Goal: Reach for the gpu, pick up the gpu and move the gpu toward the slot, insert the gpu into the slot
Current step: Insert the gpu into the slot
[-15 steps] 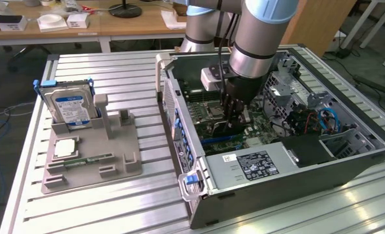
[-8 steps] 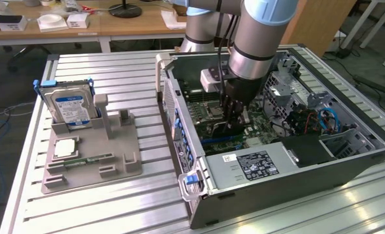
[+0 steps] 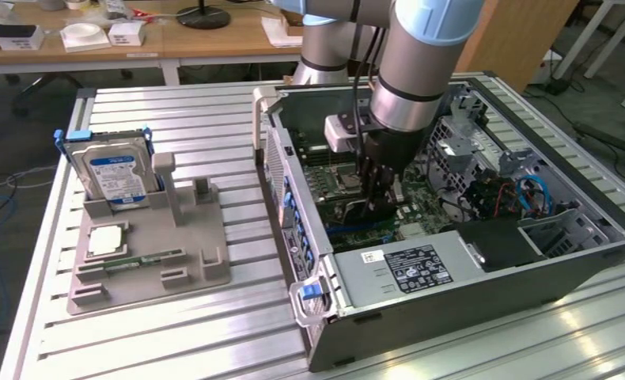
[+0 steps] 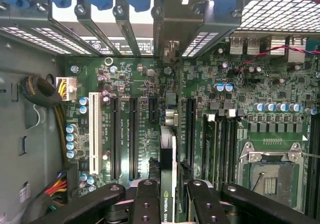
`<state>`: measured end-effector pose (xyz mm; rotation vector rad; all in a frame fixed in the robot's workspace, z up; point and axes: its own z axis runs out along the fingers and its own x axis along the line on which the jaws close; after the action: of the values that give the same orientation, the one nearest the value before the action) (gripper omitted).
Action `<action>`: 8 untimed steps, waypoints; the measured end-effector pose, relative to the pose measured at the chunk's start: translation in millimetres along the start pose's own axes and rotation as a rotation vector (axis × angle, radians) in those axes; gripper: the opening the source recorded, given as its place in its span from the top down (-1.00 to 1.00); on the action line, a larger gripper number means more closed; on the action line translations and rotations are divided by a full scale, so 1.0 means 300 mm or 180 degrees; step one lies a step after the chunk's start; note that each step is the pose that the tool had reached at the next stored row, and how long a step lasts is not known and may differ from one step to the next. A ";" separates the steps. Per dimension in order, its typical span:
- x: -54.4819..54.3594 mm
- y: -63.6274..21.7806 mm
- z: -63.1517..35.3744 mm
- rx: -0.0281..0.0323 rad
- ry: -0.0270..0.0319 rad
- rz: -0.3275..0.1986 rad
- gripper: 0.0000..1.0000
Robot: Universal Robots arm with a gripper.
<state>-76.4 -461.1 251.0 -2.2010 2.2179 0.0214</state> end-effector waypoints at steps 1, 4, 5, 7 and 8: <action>0.000 0.000 0.001 0.0000 0.0000 0.0000 0.49; 0.000 0.000 0.002 -0.0001 0.0001 0.0000 0.49; 0.000 0.000 0.002 0.0000 0.0000 0.0000 0.49; 0.000 0.000 0.003 0.0000 0.0000 0.0000 0.49; 0.000 0.000 0.003 0.0000 0.0000 0.0000 0.49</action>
<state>-76.5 -461.1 250.2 -2.2010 2.2179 0.0214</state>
